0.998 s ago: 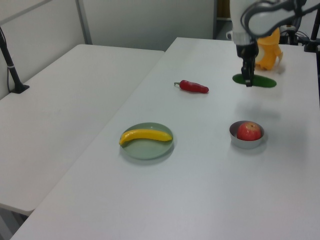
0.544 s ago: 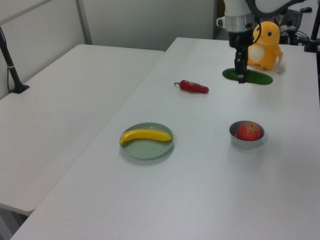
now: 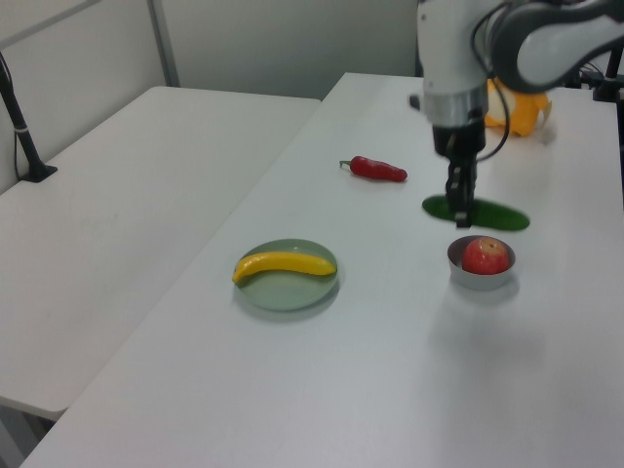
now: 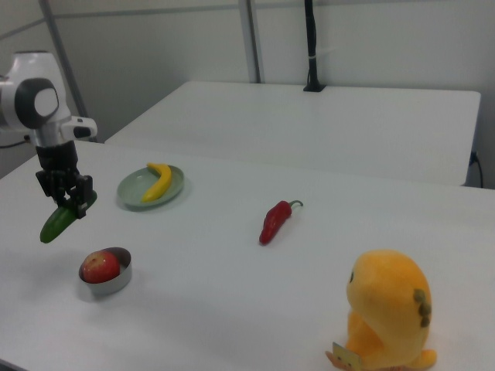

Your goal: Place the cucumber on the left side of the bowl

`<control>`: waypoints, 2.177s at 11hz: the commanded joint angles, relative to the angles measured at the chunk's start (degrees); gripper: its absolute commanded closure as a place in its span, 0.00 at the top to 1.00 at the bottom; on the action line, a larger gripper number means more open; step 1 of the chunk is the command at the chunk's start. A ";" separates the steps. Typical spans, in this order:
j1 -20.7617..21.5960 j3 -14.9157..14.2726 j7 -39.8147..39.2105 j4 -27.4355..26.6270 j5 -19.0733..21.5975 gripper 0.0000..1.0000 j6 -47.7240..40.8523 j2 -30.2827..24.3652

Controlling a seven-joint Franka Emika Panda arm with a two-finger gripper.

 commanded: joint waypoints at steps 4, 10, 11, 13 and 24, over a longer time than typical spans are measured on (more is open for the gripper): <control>3.03 0.21 4.53 -3.24 -0.22 0.15 14.70 8.83; 3.03 0.21 4.44 -3.76 -1.63 0.59 16.82 11.03; 3.03 0.21 4.44 -3.68 -1.63 0.77 16.74 11.03; 2.85 0.21 4.44 -3.50 -1.63 1.00 16.73 10.86; 1.01 -5.66 6.64 8.42 -0.58 1.00 -1.50 -5.93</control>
